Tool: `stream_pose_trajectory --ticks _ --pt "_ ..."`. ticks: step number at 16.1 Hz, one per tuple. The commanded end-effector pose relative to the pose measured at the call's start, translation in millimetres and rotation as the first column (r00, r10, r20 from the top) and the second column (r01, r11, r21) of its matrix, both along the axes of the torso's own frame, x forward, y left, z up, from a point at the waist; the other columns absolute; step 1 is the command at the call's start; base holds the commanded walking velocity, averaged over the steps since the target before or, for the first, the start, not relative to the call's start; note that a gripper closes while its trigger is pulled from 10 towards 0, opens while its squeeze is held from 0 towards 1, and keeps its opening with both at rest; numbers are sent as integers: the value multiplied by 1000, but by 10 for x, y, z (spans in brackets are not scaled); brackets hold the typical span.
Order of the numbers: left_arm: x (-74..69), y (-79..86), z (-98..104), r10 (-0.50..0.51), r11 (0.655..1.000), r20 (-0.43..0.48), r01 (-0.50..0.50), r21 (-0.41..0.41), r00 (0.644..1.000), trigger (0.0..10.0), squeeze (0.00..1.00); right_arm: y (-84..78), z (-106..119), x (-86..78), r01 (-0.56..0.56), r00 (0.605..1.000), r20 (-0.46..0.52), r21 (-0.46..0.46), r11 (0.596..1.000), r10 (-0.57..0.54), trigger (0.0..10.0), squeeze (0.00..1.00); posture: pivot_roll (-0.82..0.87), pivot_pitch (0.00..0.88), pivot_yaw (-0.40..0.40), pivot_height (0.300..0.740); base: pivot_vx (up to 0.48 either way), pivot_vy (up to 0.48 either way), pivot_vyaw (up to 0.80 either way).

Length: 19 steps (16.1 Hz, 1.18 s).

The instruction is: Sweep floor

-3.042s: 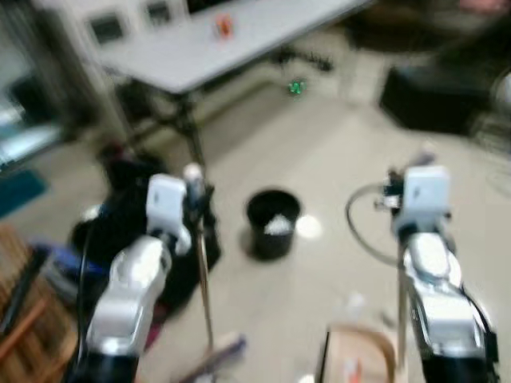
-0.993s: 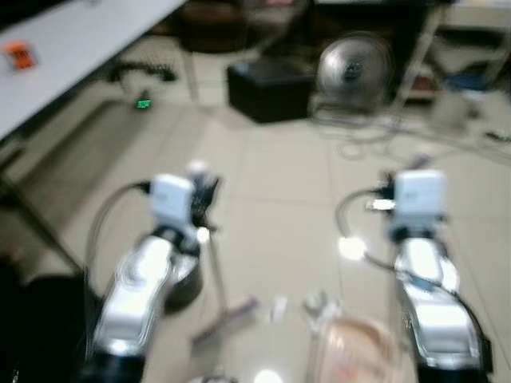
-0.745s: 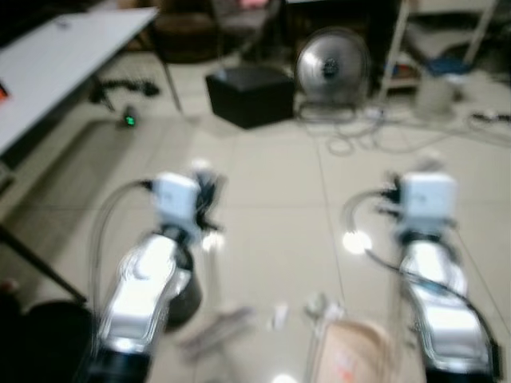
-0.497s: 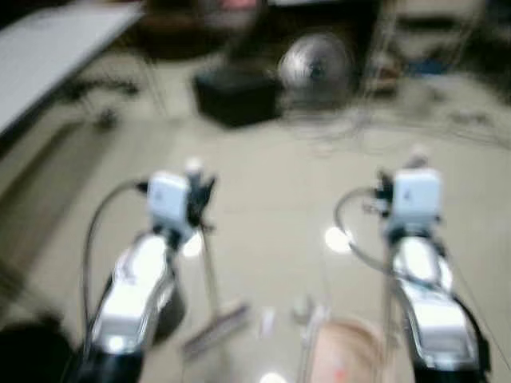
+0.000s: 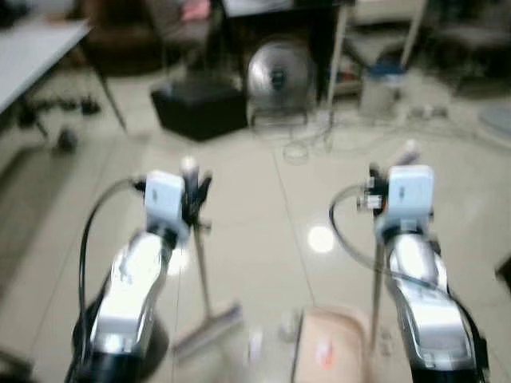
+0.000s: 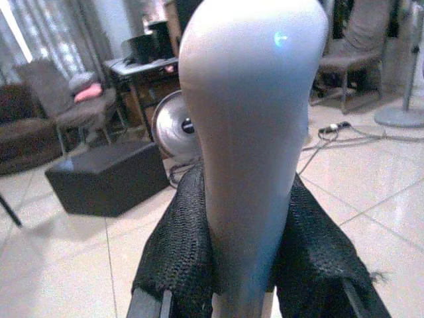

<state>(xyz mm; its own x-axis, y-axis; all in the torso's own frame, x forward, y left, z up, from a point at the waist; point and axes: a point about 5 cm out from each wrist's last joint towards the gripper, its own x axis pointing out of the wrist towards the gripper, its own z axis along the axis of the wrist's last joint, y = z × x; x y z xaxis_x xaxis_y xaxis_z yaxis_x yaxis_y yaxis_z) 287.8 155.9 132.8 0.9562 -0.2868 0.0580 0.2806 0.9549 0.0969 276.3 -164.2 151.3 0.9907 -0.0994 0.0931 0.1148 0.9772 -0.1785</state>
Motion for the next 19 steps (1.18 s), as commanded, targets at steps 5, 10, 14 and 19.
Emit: stream_pose_trajectory --ticks 5,10,14,19 --pt "42 68 48 72 997 17 -71 -28 997 10000 0 10 -1 21 -27 999 38 -68 997 30 10000 0 18 51 86 740 140 0 0" --pt "149 141 -17 210 976 44 -206 -72 977 10000 0 -52 -102 106 -29 997 64 -118 993 36 10000 0 38 174 101 740 0 0 0" --pt "296 156 -109 305 945 48 -296 -137 951 10000 0 -27 -170 179 -56 992 110 -120 991 69 10000 0 43 250 97 740 0 0 0" --pt "387 53 -192 337 927 55 -320 -196 940 10000 0 89 -275 238 -87 986 123 -170 982 108 10000 0 60 310 102 740 0 0 0"
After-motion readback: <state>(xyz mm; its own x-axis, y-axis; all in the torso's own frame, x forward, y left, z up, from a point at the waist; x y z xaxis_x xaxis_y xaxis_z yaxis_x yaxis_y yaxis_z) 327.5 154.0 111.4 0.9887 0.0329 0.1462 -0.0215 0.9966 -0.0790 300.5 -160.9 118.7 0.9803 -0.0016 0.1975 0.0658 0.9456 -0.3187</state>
